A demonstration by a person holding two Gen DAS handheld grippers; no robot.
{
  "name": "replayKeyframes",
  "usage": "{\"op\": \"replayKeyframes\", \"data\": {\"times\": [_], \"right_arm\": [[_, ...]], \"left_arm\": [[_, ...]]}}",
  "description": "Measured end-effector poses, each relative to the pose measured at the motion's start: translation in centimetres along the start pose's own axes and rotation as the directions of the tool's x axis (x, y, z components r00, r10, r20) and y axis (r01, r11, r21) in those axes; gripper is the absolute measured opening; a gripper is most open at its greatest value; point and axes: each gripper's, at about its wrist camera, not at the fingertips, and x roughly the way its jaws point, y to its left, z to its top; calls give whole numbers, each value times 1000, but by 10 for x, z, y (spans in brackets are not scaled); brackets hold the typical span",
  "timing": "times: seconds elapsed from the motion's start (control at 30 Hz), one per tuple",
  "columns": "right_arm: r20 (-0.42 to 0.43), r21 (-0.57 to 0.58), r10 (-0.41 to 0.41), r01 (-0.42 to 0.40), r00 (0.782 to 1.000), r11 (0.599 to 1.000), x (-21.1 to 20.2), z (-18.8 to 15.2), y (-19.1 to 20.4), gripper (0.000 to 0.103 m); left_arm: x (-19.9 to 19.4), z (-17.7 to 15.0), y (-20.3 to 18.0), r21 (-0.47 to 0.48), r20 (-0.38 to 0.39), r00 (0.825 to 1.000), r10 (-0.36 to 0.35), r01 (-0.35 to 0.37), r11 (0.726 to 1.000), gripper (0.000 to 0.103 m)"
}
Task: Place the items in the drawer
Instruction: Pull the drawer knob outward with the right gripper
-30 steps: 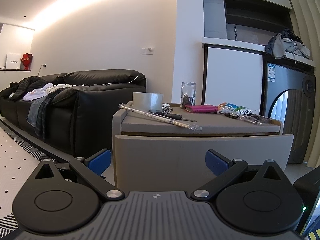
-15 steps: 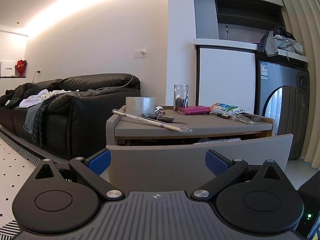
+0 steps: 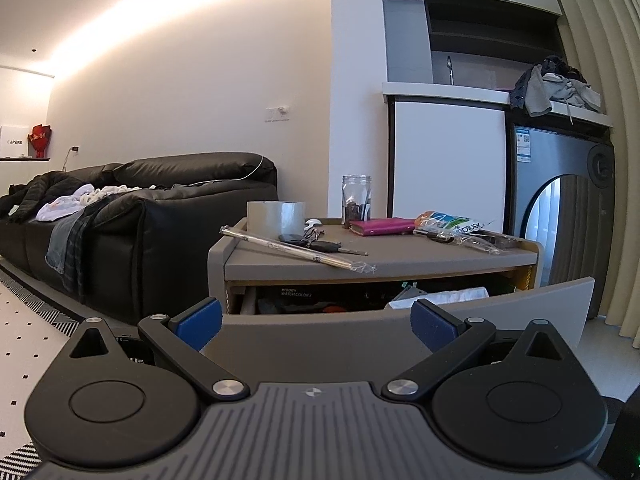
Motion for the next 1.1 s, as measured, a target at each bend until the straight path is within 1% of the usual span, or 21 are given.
{"op": "replayKeyframes", "data": {"times": [0.73, 1.1], "right_arm": [[-16, -13, 16, -16, 1000, 1000, -31, -5, -1, 17], [-17, -19, 14, -15, 1000, 1000, -46, -10, 1, 17]], "left_arm": [[-12, 6, -7, 10, 25, 999, -29, 29, 1000, 103], [-18, 9, -6, -1, 38, 998, -48, 48, 999, 103]]}}
